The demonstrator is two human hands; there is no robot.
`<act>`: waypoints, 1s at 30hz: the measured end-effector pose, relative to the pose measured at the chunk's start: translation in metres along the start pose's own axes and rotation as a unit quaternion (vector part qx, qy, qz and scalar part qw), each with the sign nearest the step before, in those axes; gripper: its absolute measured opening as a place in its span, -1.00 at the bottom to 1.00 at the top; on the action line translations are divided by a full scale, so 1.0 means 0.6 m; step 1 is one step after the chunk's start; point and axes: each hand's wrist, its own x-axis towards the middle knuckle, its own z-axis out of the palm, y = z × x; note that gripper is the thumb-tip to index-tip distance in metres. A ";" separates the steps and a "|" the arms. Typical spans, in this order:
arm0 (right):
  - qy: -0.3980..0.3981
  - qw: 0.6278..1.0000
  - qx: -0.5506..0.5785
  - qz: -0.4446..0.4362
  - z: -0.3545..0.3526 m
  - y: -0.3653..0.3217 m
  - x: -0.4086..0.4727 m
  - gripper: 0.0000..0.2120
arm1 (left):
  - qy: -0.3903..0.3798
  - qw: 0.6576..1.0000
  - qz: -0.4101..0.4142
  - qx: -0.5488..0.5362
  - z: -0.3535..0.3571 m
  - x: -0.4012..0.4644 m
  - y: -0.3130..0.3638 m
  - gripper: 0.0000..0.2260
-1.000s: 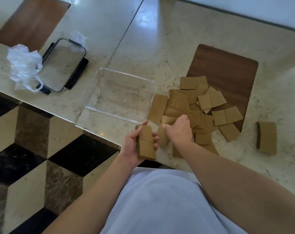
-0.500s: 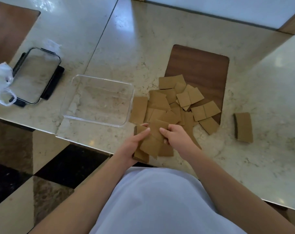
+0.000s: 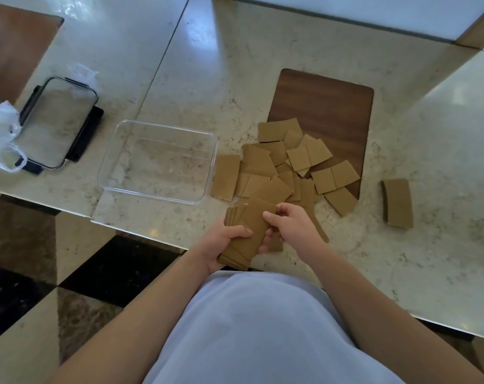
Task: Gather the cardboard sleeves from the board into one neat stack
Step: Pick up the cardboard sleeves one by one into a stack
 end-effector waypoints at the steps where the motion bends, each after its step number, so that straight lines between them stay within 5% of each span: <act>1: -0.005 1.000 -0.009 -0.008 0.000 -0.003 0.001 -0.92 | 0.009 1.000 0.003 0.000 -0.001 -0.001 0.000 -0.55; 8: -0.035 0.989 -0.117 -0.088 0.004 -0.019 0.001 -0.67 | 0.018 1.000 -0.016 -0.001 -0.006 -0.005 -0.002 -0.59; 12: -0.094 0.951 -0.237 -0.172 0.016 -0.004 -0.001 -0.57 | 0.013 0.995 -0.073 -0.063 -0.012 -0.009 -0.002 -0.59; 14: -0.028 0.959 -0.227 -0.164 0.024 0.012 0.002 -0.64 | 0.021 0.994 -0.078 -0.080 -0.014 -0.007 -0.004 -0.60; 17: 0.169 0.968 -0.181 -0.036 0.018 0.039 0.012 -0.60 | 0.078 0.990 -0.055 -0.102 -0.021 -0.001 -0.003 -0.64; 21: 0.172 0.942 -0.284 0.048 0.034 0.069 0.012 -0.32 | 0.167 0.978 -0.051 -0.114 -0.038 -0.002 -0.003 -0.81; 25: 0.193 0.916 -0.352 0.009 0.053 0.070 0.018 -0.40 | 0.195 0.975 -0.059 -0.090 -0.039 -0.002 -0.010 -0.80; 30: 0.093 0.978 -0.167 0.083 0.036 0.072 0.024 -0.72 | 0.202 0.974 -0.061 -0.081 -0.039 0.003 -0.008 -0.77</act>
